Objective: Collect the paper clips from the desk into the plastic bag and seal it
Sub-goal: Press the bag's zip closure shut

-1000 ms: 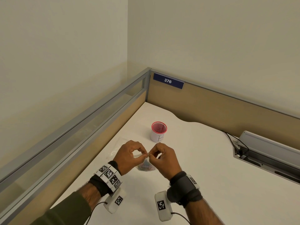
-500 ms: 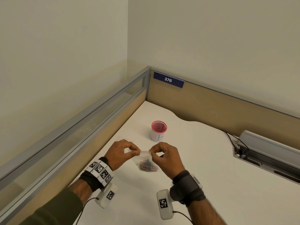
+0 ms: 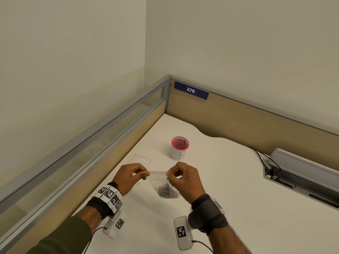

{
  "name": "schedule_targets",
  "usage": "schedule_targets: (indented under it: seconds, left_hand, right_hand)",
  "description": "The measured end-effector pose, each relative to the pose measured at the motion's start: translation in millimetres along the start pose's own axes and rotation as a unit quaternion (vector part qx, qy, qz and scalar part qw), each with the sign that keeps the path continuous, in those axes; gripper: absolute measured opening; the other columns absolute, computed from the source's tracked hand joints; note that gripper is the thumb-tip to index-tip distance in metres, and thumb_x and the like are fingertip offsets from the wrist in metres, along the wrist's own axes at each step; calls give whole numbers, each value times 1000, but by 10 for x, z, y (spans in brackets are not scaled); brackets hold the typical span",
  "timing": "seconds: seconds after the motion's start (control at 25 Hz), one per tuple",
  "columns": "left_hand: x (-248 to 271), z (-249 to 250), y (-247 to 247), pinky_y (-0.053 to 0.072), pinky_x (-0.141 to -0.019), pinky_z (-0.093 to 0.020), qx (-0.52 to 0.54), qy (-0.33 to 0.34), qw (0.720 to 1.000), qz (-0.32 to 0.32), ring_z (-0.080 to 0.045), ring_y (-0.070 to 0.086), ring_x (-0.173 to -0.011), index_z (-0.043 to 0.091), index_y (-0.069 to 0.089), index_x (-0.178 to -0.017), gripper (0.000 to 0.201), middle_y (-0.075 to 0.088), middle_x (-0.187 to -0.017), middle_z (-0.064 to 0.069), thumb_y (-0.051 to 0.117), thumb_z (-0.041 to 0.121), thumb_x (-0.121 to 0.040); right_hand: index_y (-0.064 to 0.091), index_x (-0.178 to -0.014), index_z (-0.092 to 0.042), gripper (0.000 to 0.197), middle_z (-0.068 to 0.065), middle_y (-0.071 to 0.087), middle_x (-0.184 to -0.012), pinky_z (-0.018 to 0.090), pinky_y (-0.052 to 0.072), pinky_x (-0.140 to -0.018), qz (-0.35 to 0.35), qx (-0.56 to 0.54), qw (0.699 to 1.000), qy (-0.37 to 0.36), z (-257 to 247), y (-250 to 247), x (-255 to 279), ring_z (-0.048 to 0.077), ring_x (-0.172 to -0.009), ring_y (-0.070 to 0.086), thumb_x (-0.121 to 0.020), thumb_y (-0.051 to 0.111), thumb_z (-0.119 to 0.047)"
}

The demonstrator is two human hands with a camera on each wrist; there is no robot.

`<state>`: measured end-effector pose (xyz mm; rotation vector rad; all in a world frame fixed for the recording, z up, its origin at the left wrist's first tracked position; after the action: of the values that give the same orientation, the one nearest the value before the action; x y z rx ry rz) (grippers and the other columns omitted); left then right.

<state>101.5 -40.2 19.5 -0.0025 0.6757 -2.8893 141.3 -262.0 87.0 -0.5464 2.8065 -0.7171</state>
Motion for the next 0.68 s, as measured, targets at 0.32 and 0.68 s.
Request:
schedule_targets:
  seconds: [0.32, 0.68]
  left_hand:
    - [247, -124, 636, 54, -48, -29, 248, -309, 909, -130, -31, 72, -64, 6, 61, -118, 75, 77, -96, -26, 26, 69, -97]
    - [-52, 124, 615, 60, -66, -32, 454, -315, 831, -64, -31, 68, -86, -4, 67, -110, 47, 73, -101, -22, 50, 40, -101]
  right_hand:
    - [69, -86, -14, 6, -2, 70, -93, 18, 56, -75, 2, -56, 998, -3, 4, -45, -32, 13, -89, 65, -86, 63, -11]
    - [71, -82, -33, 10, -20, 58, -120, 21, 45, -96, -140, 21, 989, -40, 142, -38, 72, 2, -115, 49, -82, 71, -22]
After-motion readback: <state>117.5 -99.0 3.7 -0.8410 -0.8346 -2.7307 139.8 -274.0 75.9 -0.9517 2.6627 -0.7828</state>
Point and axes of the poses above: each hand's wrist, its own x-axis away from the middle knuckle, its own y-axis out of the palm, z = x × y, the point moved 4 cm from there along -x, towards the middle knuckle
